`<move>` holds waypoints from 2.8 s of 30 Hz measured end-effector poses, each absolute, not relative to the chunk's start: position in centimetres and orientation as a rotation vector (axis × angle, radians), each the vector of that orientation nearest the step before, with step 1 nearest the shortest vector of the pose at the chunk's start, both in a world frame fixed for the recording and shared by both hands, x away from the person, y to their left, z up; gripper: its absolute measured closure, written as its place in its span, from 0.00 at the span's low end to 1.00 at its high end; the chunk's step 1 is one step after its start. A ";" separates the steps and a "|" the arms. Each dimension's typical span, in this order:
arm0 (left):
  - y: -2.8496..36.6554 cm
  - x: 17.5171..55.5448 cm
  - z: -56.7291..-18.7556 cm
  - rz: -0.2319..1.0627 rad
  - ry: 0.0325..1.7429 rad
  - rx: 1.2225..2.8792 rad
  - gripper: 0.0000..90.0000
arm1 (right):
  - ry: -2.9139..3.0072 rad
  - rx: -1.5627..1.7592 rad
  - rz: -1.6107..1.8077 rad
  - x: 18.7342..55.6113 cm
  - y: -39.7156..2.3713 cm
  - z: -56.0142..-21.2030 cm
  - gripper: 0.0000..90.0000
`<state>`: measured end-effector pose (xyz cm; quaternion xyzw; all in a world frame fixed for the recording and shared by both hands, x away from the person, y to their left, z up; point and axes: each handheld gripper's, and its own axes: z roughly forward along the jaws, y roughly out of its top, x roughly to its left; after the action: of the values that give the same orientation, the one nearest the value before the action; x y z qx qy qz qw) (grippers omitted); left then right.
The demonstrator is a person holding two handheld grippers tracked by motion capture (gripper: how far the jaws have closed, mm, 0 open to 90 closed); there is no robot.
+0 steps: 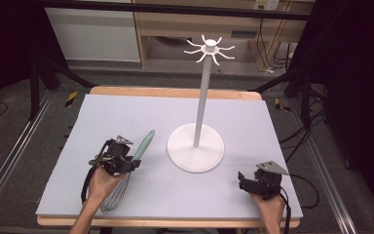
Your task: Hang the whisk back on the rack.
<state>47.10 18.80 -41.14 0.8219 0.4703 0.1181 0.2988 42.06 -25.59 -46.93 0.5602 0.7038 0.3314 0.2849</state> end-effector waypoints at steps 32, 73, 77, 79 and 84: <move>19.9 43.5 -36.3 0.524 1.019 1.846 0.76 | 1.873 1.494 0.888 42.0 -25.7 -46.9 0.12; 15.2 42.8 -29.6 0.591 0.781 1.647 0.76 | 1.859 1.487 0.897 42.0 -25.7 -46.9 0.12; 14.7 42.8 -29.0 0.598 0.771 1.644 0.76 | 1.857 1.482 0.899 42.0 -25.7 -46.9 0.12; 14.5 42.8 -28.7 0.599 0.765 1.639 0.76 | 1.856 1.483 0.899 42.1 -25.7 -46.9 0.12; 14.0 42.9 -28.0 0.596 0.749 1.631 0.76 | 1.856 1.484 0.902 42.0 -25.7 -46.9 0.12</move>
<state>42.87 14.02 -27.96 0.6992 0.3213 0.2554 0.5853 42.05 -25.67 -46.86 0.5578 0.6976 0.3390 0.2955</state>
